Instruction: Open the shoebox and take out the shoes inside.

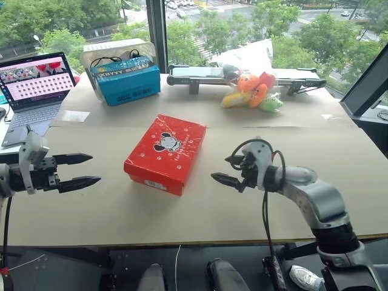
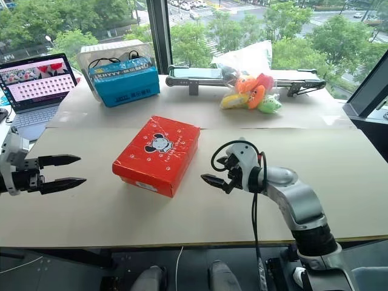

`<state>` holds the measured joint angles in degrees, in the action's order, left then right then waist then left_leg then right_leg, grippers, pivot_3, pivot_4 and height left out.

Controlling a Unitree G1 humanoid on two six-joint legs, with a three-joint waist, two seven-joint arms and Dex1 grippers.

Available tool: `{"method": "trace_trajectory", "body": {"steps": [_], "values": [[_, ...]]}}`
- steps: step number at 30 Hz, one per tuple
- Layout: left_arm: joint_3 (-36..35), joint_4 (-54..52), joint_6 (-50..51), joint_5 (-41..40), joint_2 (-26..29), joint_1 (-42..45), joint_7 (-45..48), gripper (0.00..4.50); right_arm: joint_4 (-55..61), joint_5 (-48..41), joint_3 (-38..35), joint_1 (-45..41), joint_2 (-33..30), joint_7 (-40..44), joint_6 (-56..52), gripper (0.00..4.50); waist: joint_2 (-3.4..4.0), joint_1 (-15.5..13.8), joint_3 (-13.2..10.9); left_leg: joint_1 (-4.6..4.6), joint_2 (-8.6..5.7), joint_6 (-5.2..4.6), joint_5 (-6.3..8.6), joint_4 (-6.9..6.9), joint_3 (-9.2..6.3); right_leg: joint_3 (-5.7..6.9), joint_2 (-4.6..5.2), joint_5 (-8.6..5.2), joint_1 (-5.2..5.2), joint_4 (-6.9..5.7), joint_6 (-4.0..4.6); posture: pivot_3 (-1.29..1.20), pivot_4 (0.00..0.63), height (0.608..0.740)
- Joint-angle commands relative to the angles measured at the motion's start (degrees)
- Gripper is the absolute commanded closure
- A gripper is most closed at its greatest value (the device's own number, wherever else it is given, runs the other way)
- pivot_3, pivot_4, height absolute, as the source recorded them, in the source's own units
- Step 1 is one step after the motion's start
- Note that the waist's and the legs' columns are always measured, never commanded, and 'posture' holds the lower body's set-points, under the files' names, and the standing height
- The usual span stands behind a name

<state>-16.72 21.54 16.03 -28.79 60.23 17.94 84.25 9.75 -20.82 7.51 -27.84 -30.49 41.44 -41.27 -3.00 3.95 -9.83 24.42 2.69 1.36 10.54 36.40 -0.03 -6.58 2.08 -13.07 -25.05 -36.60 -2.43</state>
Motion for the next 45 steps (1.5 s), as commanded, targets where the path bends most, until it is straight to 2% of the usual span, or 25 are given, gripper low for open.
{"method": "trace_trajectory", "body": {"steps": [1,3,7,8,10,20,34,39,45], "values": [[-2.4,-3.1,0.8,-0.9,1.1,-0.8,-0.5,0.00,-4.4,3.6,2.1,-1.0,-0.4,2.0,6.2,1.56,0.00,-0.1,0.0,0.12,-0.01,0.00,0.00,0.12,0.00,0.00,0.00,-0.01,-0.12,-0.16,0.01,0.00,0.150,0.736],[-2.7,-3.5,0.9,-0.9,1.0,-1.5,-1.0,0.00,-6.7,4.2,2.9,-1.9,0.5,3.0,7.8,2.07,0.00,-0.2,0.0,0.18,0.00,0.00,0.00,0.15,-0.01,0.01,0.00,-0.02,-0.19,-0.24,0.03,0.00,0.150,0.736],[-2.8,-4.2,0.9,-0.7,0.7,-2.4,-1.8,0.00,-12.5,6.5,5.6,-5.2,2.8,5.2,11.1,3.48,0.01,0.1,0.0,0.12,0.01,0.00,0.00,0.34,0.00,0.02,-0.02,-0.11,-0.18,-0.43,-0.04,0.00,0.150,0.736],[-2.7,-4.3,0.9,-0.7,0.6,-2.5,-2.0,0.00,-13.8,6.7,5.9,-6.1,3.5,5.7,11.7,3.98,0.01,0.2,0.0,0.07,0.04,0.00,-0.01,0.38,0.01,0.02,-0.06,-0.20,-0.16,-0.44,-0.21,0.00,0.150,0.736],[-2.6,-4.5,0.8,-0.6,0.4,-2.7,-2.4,0.00,-16.9,8.1,6.8,-8.3,4.8,6.4,13.2,4.49,0.01,0.3,0.0,-0.06,0.07,0.00,-0.01,0.40,0.02,0.00,-0.10,-0.19,-0.08,-0.50,-0.20,0.00,0.150,0.736],[-2.3,-4.8,0.9,-0.5,0.2,-2.6,-3.1,0.00,-26.1,12.6,9.3,-16.4,9.5,8.8,17.1,4.49,0.05,0.1,0.0,-0.06,0.26,0.01,-0.01,0.40,-0.01,-0.10,-0.38,-0.10,-0.12,-0.57,0.09,0.00,0.150,0.736],[-2.5,-5.5,1.0,-0.6,0.0,-3.4,-3.8,0.00,-15.2,5.9,3.0,-23.0,10.6,10.5,8.5,4.49,0.08,0.2,-0.1,-0.08,0.31,0.00,-0.01,0.40,-0.02,-0.11,-0.43,-0.07,-0.15,-0.61,0.15,0.00,0.150,0.736],[-2.4,-5.5,0.8,-0.5,-0.3,-3.4,-4.0,0.00,-16.5,4.7,1.3,-27.6,11.8,10.1,7.7,4.49,0.08,0.1,-0.1,-0.08,0.33,0.01,-0.01,0.40,-0.02,-0.10,-0.45,-0.08,-0.14,-0.62,0.18,0.00,0.150,0.736],[-3.1,-6.4,1.1,-0.8,-0.4,-4.2,-4.3,0.00,-23.7,4.9,1.2,-35.9,15.1,11.1,10.7,4.49,0.10,0.3,-0.1,-0.09,0.36,0.01,-0.01,0.40,-0.02,-0.10,-0.48,-0.06,-0.19,-0.66,0.24,0.00,0.150,0.736]]}}
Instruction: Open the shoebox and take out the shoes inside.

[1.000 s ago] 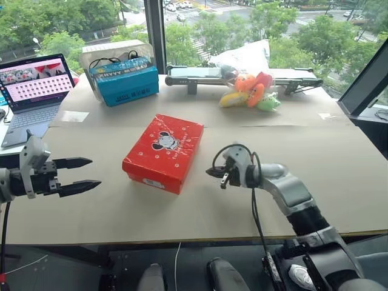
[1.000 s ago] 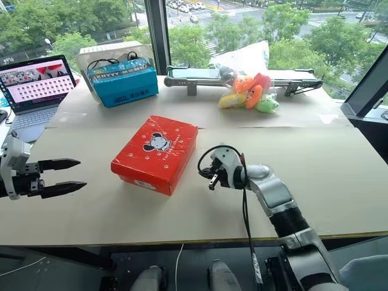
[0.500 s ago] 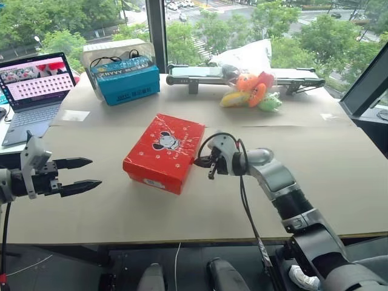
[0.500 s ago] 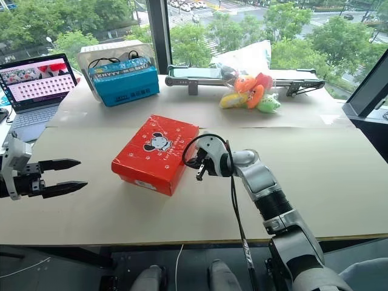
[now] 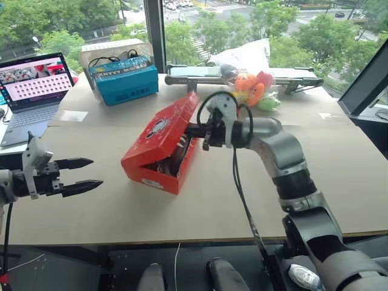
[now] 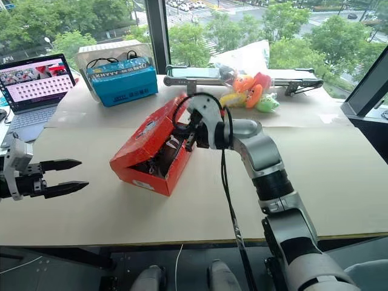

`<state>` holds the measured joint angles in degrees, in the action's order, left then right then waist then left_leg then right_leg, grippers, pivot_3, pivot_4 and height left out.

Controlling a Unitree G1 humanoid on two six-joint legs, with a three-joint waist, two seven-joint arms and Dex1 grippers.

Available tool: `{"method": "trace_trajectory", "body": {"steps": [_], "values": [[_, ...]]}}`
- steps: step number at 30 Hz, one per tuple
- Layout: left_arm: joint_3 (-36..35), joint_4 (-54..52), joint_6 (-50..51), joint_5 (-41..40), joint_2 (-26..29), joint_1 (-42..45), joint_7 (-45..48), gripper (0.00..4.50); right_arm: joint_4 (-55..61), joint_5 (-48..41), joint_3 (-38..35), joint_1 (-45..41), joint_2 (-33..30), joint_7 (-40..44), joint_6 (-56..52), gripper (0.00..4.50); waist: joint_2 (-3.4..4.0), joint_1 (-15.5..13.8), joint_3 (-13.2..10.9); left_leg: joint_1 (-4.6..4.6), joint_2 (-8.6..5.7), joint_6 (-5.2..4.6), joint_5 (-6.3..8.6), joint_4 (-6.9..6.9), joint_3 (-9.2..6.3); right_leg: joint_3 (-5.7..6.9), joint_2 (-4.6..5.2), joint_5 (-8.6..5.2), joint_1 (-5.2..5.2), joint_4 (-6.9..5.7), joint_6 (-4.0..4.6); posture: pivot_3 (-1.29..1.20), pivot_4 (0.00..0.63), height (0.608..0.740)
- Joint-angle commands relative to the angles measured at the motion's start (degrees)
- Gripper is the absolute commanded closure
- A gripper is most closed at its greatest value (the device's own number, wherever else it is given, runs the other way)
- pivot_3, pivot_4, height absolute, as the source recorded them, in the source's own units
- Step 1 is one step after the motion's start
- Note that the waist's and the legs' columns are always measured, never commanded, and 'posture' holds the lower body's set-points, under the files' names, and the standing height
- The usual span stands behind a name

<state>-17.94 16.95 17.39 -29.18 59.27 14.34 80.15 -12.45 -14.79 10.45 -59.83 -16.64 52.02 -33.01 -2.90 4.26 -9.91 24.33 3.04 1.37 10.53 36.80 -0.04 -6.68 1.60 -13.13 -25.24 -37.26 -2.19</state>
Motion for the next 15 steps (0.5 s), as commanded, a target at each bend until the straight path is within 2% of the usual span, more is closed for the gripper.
{"method": "trace_trajectory", "body": {"steps": [1,6,15], "values": [[-2.4,-2.3,-0.1,-0.6,0.6,-1.1,-0.4,0.00,-3.3,-1.3,-1.9,-5.4,2.1,0.8,3.2,4.49,0.01,0.0,0.0,0.00,0.00,0.00,0.00,-0.01,-0.01,0.00,0.00,0.01,-0.01,-0.01,0.05,0.00,0.150,0.736],[-6.5,-5.9,1.5,-2.2,1.2,-5.4,-1.4,0.00,-13.2,0.4,-1.5,-12.1,6.1,1.2,8.9,4.49,0.02,0.2,0.0,0.02,0.02,0.00,0.00,-0.01,0.00,0.01,0.01,0.02,-0.05,-0.08,0.20,0.00,0.150,0.736],[-19.5,-13.7,6.4,-4.3,2.6,-16.8,-1.8,0.00,-39.3,5.4,-1.6,-24.7,17.3,-3.1,24.1,4.49,0.09,2.1,-0.1,-0.04,0.04,0.01,0.01,-0.06,-0.05,0.09,0.00,-0.11,-0.25,-0.53,0.42,0.00,0.150,0.736]]}}
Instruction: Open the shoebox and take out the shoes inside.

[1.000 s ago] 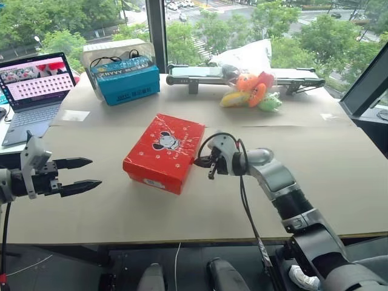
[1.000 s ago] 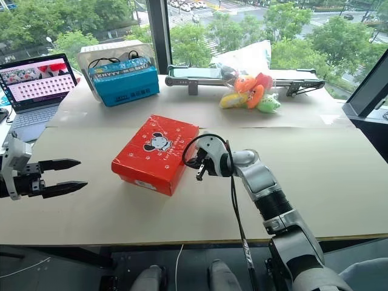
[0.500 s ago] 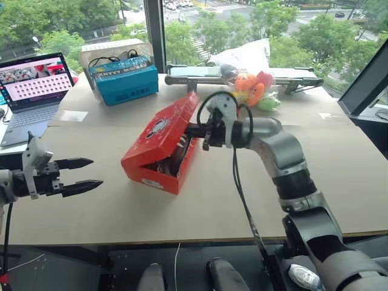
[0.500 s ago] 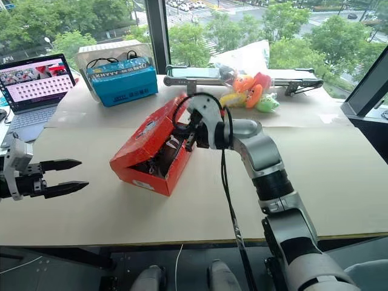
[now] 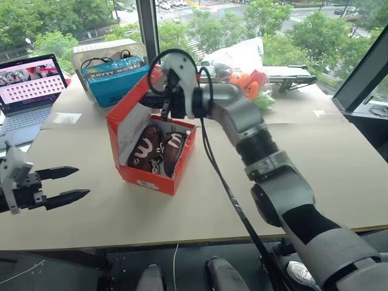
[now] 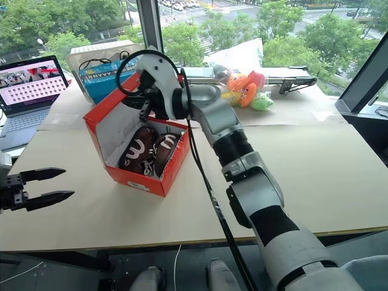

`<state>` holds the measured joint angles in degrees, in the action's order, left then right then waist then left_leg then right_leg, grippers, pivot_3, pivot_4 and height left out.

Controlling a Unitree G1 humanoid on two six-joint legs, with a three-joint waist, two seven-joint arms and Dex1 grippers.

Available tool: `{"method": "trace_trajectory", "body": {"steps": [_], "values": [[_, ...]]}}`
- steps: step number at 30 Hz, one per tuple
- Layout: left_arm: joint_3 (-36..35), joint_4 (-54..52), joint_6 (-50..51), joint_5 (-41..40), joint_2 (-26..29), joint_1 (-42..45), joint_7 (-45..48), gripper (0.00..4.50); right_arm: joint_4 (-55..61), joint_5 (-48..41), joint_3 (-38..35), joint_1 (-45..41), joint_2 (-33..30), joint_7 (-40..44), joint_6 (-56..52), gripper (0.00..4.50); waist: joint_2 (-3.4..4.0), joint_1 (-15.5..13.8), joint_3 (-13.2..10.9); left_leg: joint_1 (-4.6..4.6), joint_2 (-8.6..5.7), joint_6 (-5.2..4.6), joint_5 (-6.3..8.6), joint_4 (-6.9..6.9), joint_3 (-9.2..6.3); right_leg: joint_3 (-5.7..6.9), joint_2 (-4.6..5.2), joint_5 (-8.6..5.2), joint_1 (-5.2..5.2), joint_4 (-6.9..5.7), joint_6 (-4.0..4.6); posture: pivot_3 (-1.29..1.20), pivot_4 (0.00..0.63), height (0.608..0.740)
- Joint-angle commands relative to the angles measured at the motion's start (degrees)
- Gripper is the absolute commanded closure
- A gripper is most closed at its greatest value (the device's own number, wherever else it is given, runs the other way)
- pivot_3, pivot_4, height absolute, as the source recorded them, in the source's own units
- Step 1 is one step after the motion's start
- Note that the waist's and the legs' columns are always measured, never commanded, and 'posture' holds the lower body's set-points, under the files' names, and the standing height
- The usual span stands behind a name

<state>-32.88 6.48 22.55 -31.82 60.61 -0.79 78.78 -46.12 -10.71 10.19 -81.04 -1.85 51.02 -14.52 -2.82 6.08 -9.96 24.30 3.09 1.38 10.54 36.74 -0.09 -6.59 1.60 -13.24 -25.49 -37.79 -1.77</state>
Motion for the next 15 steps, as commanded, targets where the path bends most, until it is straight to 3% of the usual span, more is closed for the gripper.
{"method": "trace_trajectory", "body": {"steps": [1,7,15], "values": [[-5.8,-4.3,2.0,-1.8,1.1,-2.9,-0.4,0.00,-9.8,1.8,-1.8,-4.9,5.6,-4.5,7.3,4.49,0.03,0.5,0.0,-0.01,0.00,0.00,0.00,0.00,-0.01,0.00,0.00,-0.02,-0.01,-0.05,0.03,0.00,0.150,0.736],[-6.7,-7.8,4.0,-2.7,0.4,-4.3,-1.7,0.00,-21.3,4.5,-3.0,-8.1,12.2,-9.3,12.4,4.49,0.16,1.0,-0.2,0.06,-0.01,0.03,-0.01,-0.02,-0.18,0.20,0.06,-0.08,-0.02,-0.15,0.07,0.00,0.150,0.736],[-6.7,-9.0,4.4,-3.6,0.0,-4.2,-2.5,0.00,-23.5,5.9,-4.3,-8.1,12.2,-9.4,13.3,4.49,0.10,1.5,-0.2,0.04,0.04,0.04,-0.01,-0.09,-0.21,0.26,0.02,-0.13,-0.07,-0.19,0.14,0.00,0.150,0.736]]}}
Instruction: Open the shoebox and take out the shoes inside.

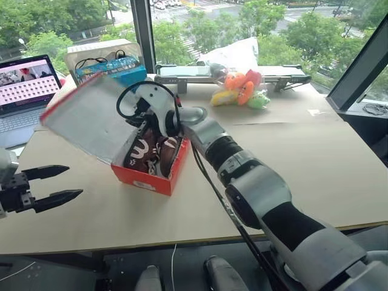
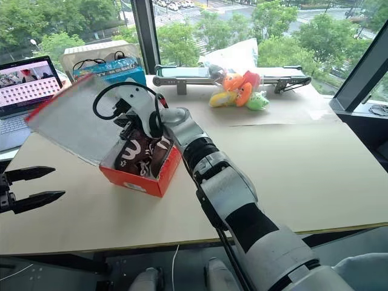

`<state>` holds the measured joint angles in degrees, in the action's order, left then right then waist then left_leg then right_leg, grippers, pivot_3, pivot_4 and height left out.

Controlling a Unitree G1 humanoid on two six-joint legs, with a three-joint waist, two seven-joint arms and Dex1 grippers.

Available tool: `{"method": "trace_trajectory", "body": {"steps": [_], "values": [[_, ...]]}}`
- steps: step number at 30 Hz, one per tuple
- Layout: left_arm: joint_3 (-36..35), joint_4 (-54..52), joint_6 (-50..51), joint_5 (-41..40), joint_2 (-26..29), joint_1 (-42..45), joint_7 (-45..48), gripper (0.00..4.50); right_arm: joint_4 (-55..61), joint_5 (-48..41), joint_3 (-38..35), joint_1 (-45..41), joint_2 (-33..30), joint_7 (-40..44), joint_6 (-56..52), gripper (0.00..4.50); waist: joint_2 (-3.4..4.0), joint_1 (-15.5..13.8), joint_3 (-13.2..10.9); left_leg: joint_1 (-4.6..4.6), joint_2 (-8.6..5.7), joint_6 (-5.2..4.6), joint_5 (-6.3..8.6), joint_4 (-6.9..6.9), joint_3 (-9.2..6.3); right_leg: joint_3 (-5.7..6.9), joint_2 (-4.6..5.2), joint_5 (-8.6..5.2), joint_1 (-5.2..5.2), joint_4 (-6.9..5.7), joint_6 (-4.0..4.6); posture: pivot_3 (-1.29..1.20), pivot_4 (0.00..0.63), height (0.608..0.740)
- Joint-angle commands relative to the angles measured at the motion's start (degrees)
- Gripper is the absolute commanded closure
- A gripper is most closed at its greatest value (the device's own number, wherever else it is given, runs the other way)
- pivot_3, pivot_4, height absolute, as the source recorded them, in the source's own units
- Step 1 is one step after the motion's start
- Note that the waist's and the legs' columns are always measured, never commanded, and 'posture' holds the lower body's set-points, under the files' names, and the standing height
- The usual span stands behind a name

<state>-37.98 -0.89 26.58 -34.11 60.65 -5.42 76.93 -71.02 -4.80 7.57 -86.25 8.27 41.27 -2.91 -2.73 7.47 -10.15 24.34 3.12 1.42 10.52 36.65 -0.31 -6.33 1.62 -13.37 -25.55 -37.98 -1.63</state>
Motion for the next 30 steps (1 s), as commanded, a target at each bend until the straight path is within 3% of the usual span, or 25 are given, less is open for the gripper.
{"method": "trace_trajectory", "body": {"steps": [1,6,9,12,15,18,25,26,30], "values": [[-1.9,-1.8,0.4,-1.4,-0.2,0.4,-1.0,0.00,2.0,0.1,-1.8,-2.5,1.2,0.6,1.5,4.49,0.00,0.2,0.0,0.00,0.02,0.00,0.00,-0.01,0.00,0.00,-0.02,0.00,-0.02,0.00,0.01,0.00,0.150,0.736],[-3.4,-3.3,1.3,-2.4,-1.0,-0.1,-2.4,0.00,8.8,-0.1,-2.0,0.8,-3.6,3.6,-3.7,4.49,-0.01,0.9,0.0,0.02,0.03,0.00,0.00,-0.03,-0.03,0.01,-0.03,-0.01,-0.02,0.00,0.02,0.00,0.150,0.736],[-3.3,-4.5,1.5,-2.6,-1.6,-0.7,-3.2,0.00,17.7,0.9,-1.1,4.6,-7.1,1.7,-15.6,4.49,-0.02,0.7,0.0,0.03,0.00,0.00,0.00,-0.03,-0.10,0.07,0.00,-0.01,0.05,0.01,0.01,0.00,0.150,0.736],[-2.5,-4.9,1.4,-2.7,-1.9,-0.5,-3.9,0.00,32.3,1.2,-0.5,9.9,-10.0,-1.9,-34.2,4.49,-0.05,0.4,0.0,0.00,-0.04,0.00,0.00,-0.03,-0.20,0.16,0.04,-0.01,0.13,0.04,0.02,0.00,0.150,0.736],[-1.5,-5.2,1.4,-2.9,-2.1,-0.1,-4.2,0.00,48.4,-0.2,-0.5,15.2,-10.5,-5.0,-46.8,3.75,-0.17,0.1,0.1,0.02,-0.03,0.00,0.00,-0.03,-0.22,0.17,0.02,-0.03,0.05,-0.01,0.05,0.00,0.150,0.736],[-0.1,-5.2,1.3,-2.8,-2.4,0.7,-4.5,0.00,60.9,-1.3,1.9,19.3,-10.8,-5.5,-55.3,2.73,-0.05,0.1,0.0,0.11,-0.03,0.00,0.00,-0.04,-0.19,0.11,-0.02,-0.04,-0.15,-0.10,0.07,0.00,0.150,0.736],[2.3,-4.2,0.8,-2.4,-2.4,2.8,-4.9,0.00,65.2,2.2,9.1,19.9,-12.4,-9.2,-57.3,0.29,-0.06,-0.2,0.0,0.27,0.00,0.03,-0.03,-0.04,-0.19,0.09,-0.09,-0.03,-0.38,-0.15,0.09,0.00,0.150,0.736],[2.5,-4.1,0.8,-2.4,-2.4,3.0,-4.9,0.00,64.8,2.5,9.9,19.8,-12.2,-9.6,-57.1,0.07,-0.06,-0.3,0.0,0.28,0.00,0.08,-0.06,-0.04,-0.18,0.09,-0.08,-0.03,-0.39,-0.13,0.09,0.00,0.150,0.736],[2.8,-4.3,0.8,-2.3,-2.5,3.0,-4.9,0.00,60.1,5.0,12.6,18.9,-11.8,-12.3,-55.1,0.07,-0.07,-0.3,0.0,0.31,0.01,0.11,-0.08,-0.04,-0.18,0.10,-0.09,-0.02,-0.43,-0.13,0.09,0.00,0.150,0.736]]}}
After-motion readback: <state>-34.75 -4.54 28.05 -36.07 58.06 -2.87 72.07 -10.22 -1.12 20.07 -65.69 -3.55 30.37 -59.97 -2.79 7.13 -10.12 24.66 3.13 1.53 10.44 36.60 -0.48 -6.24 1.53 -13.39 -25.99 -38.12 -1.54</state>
